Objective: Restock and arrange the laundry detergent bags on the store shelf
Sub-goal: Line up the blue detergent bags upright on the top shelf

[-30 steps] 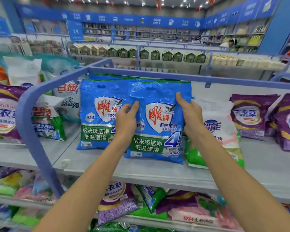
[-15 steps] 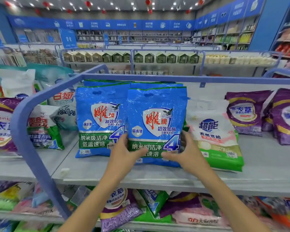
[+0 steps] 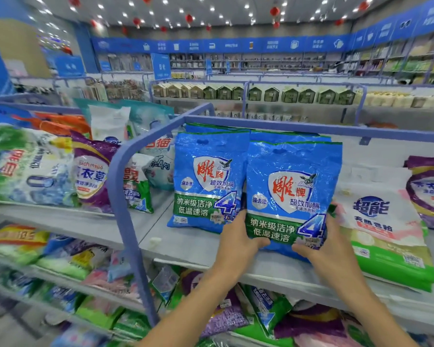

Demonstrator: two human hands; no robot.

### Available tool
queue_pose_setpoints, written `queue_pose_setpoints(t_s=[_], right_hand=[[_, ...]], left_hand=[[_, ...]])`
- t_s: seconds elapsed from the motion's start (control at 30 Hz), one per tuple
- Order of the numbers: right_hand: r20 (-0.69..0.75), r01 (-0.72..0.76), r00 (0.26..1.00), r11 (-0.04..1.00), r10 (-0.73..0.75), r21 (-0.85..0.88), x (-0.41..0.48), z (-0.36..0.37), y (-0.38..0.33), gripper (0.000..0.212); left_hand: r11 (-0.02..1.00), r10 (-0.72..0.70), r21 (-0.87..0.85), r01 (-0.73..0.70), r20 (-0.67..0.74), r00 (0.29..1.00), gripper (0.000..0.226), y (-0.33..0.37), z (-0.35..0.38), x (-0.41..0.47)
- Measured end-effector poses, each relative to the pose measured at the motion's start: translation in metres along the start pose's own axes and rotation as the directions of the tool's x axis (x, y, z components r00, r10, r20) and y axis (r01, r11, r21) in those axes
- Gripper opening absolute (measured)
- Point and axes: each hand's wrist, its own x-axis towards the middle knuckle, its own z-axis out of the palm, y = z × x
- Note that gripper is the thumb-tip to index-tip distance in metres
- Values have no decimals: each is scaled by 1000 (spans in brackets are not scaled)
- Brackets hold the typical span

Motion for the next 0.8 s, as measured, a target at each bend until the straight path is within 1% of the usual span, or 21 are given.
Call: queue_pose_setpoints(t_s=[0.13, 0.2, 0.23, 0.27, 0.33, 0.37, 0.43, 0.47, 0.53, 0.57, 0.63, 0.7, 0.73, 0.8], right_hand=[[-61, 1, 998, 1000, -2, -17, -13, 8, -3, 57], [-80, 13, 997, 999, -17, -48, -20, 12, -2, 51], [-81, -4, 997, 999, -1, -53, -23, 15, -2, 52], [-73, -38, 997, 997, 33, -71, -28, 20, -3, 59], [-95, -105, 991, 990, 97, -90, -41, 30, -10, 76], [-139, -75, 988, 994, 63, -83, -48, 36, -14, 76], [-192, 97, 974, 989, -116, -109, -64, 53, -23, 66], [-168, 156, 970, 980, -175, -120, -74, 62, -28, 63], [-11, 174, 985, 982, -175, -78, -91, 83, -40, 57], [55, 191, 981, 980, -187, -62, -99, 93, -45, 61], [103, 293, 953, 954, -286, -58, -115, 116, -56, 60], [104, 378, 922, 925, -373, -44, -131, 141, -64, 53], [117, 395, 914, 918, -389, -37, -137, 154, -69, 53], [210, 392, 902, 919, -377, -31, -151, 176, -81, 61]], left_hand=[[985, 45, 170, -40, -24, 999, 43, 0, -10, -14], [954, 70, 292, -66, -5, 998, 46, -4, -21, -28], [925, 77, 374, -70, -3, 997, 52, -7, -27, -36], [899, 82, 433, -67, -15, 997, 57, -11, -34, -46], [896, 86, 442, -47, -70, 994, 58, -17, -50, -70], [899, 91, 436, -39, -100, 991, 57, -22, -58, -84], [893, 89, 450, -4, -168, 982, 53, -35, -74, -111], [886, 80, 464, 25, -205, 976, 53, -42, -83, -124], [874, 33, 474, 106, -274, 961, 53, -58, -103, -148], [869, 1, 473, 149, -303, 953, 53, -65, -113, -159], [856, -55, 468, 220, -340, 939, 55, -80, -135, -181], [851, -105, 445, 278, -375, 921, 54, -96, -158, -203], [852, -134, 422, 311, -398, 908, 54, -102, -170, -214], [851, -165, 387, 356, -445, 880, 53, -114, -193, -235]])
